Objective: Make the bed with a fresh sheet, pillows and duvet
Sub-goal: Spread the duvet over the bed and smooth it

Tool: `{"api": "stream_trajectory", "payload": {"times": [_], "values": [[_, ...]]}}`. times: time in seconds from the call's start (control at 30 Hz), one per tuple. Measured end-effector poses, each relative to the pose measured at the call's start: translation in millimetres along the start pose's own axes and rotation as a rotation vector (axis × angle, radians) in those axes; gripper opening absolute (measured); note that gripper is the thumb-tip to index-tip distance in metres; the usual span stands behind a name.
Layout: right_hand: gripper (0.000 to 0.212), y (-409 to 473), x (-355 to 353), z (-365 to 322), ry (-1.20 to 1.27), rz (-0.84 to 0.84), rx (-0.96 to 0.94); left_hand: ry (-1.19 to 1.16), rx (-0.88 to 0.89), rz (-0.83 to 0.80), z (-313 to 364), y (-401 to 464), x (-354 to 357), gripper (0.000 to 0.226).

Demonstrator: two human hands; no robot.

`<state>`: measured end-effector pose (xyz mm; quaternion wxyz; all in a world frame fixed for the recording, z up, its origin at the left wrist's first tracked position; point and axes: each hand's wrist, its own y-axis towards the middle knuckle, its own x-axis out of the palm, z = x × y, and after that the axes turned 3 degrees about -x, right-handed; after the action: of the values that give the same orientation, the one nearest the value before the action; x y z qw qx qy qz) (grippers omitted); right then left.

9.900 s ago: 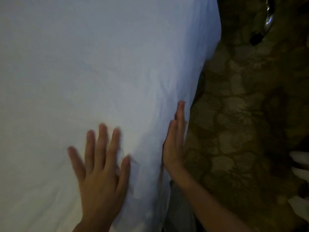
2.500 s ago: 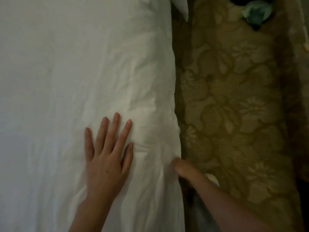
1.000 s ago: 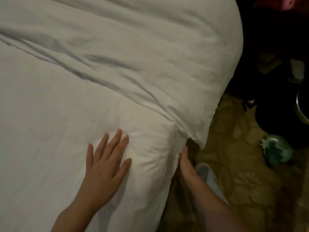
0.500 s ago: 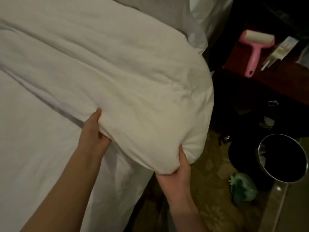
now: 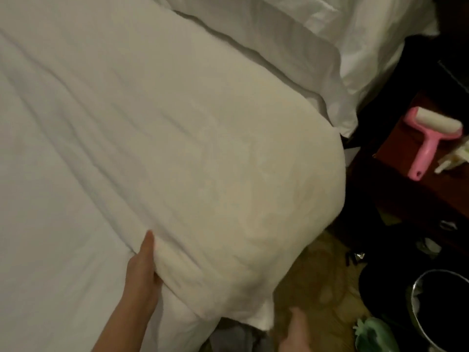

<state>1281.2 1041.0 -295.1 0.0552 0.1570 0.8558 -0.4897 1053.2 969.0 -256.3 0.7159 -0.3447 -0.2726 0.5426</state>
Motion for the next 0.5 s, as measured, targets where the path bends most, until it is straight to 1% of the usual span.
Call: {"api": "stream_trajectory", "payload": {"times": [0.07, 0.1, 0.13, 0.17, 0.23, 0.27, 0.33, 0.37, 0.43, 0.5], "values": [[0.045, 3.0, 21.7, -32.2, -0.045, 0.13, -0.184, -0.132, -0.018, 0.054, 14.1, 6.3, 7.7, 0.06], [0.05, 3.8, 37.7, -48.8, -0.102, 0.148, -0.313, -0.183, -0.033, 0.082, 18.7, 12.5, 8.7, 0.059], [0.053, 1.9, 56.8, -66.5, -0.157, 0.117, -0.481, -0.245, -0.05, 0.079, 27.9, 15.0, 11.6, 0.058], [0.054, -2.0, 75.9, -87.1, -0.244, 0.037, -0.648, -0.26, -0.054, 0.083, 37.7, 18.1, 14.6, 0.057], [0.052, -9.2, 121.0, -126.1, -0.478, -0.196, -0.945, -0.296, -0.051, 0.086, 56.9, 24.5, 14.8, 0.057], [0.05, -14.3, 144.3, -143.5, -0.612, -0.312, -1.076, -0.287, -0.049, 0.098, 67.2, 27.2, 14.7, 0.057], [0.047, -25.0, 187.8, -166.0, -0.943, -0.476, -1.299, -0.253, 0.004, 0.162, 86.1, 37.8, 13.8, 0.054], [0.052, -30.0, 208.3, -171.9, -1.073, -0.545, -1.402, -0.221, 0.038, 0.205, 95.8, 46.7, 12.0, 0.053], [0.068, -45.4, 243.7, -177.5, -1.301, -0.666, -1.554, -0.184, 0.055, 0.272, 109.2, 65.4, 7.9, 0.06], [0.077, -52.1, 272.5, -173.8, -1.468, -0.776, -1.626, -0.138, 0.055, 0.334, 115.4, 76.3, 8.4, 0.06]]}}
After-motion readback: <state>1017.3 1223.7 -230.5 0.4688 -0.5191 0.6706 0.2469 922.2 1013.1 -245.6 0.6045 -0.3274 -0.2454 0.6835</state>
